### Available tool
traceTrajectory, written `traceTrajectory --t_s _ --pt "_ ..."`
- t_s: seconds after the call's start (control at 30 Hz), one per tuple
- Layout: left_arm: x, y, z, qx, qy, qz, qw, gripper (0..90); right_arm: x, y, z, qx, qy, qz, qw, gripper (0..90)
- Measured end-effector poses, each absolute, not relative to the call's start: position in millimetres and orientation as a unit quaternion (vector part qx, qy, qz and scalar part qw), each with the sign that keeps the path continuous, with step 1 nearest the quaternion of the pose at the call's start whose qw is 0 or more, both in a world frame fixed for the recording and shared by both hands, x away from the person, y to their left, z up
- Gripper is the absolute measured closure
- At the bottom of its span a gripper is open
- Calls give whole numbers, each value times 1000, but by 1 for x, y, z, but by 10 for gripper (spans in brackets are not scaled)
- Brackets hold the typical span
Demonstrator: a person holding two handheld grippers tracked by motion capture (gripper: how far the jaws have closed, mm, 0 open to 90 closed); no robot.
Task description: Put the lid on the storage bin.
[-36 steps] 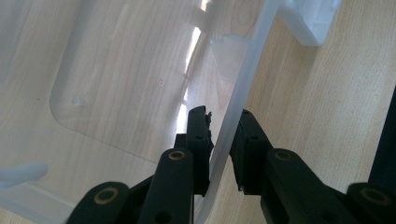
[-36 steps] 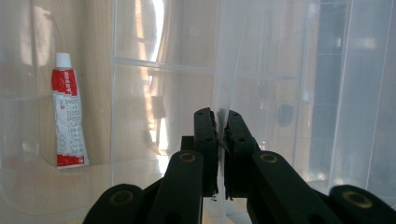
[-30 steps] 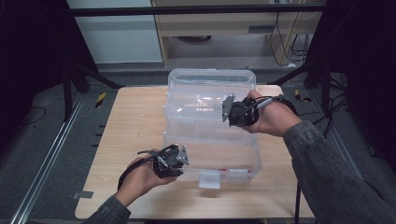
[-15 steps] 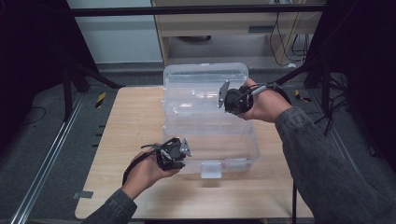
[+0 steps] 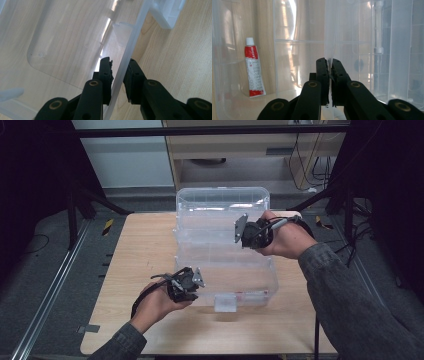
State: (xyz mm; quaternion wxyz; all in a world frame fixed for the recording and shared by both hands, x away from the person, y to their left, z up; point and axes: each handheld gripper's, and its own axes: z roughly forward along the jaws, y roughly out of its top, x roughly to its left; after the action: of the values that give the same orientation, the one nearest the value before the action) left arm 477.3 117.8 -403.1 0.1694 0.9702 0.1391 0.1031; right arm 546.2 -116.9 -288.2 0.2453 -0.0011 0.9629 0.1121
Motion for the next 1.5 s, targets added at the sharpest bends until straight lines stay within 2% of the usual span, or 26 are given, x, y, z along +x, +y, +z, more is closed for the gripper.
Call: traceTrajectory --t_s 0.33,0.57,0.6,0.73,0.77,0.87,0.9,1.1,1.13,1.2,1.27,1.3,1.5 --pt "473 117 -405 967 163 99 172 752 529 -121 -292 -8 962 116 247 860" --pt "473 117 -405 967 160 101 170 750 522 -122 -294 -8 961 124 248 860" --pt "477 117 -404 970 138 108 166 750 521 -123 -294 -8 961 124 248 860" --pt "474 117 -404 969 153 104 167 749 516 -124 -296 -11 961 127 246 859" --pt "477 117 -404 971 136 109 165 748 515 -125 -296 -11 961 127 247 858" --pt "472 116 -405 967 164 103 169 748 512 -126 -298 -12 961 129 245 855" --pt "476 117 -404 971 136 111 164 747 511 -127 -298 -10 961 129 244 853" --pt "475 117 -404 970 139 114 166 741 515 -131 -299 -1 961 132 241 845" --pt "471 116 -405 965 170 106 171 741 517 -131 -298 -1 962 135 238 844" --pt "469 115 -406 963 178 107 174 738 518 -132 -298 2 963 137 234 842" --pt "469 114 -405 965 166 108 172 740 519 -132 -298 -1 962 135 235 840" --pt "471 113 -404 969 140 116 168 742 519 -132 -298 -1 963 134 235 840" --pt "469 110 -404 969 135 121 167 748 517 -133 -299 -1 962 132 239 841"
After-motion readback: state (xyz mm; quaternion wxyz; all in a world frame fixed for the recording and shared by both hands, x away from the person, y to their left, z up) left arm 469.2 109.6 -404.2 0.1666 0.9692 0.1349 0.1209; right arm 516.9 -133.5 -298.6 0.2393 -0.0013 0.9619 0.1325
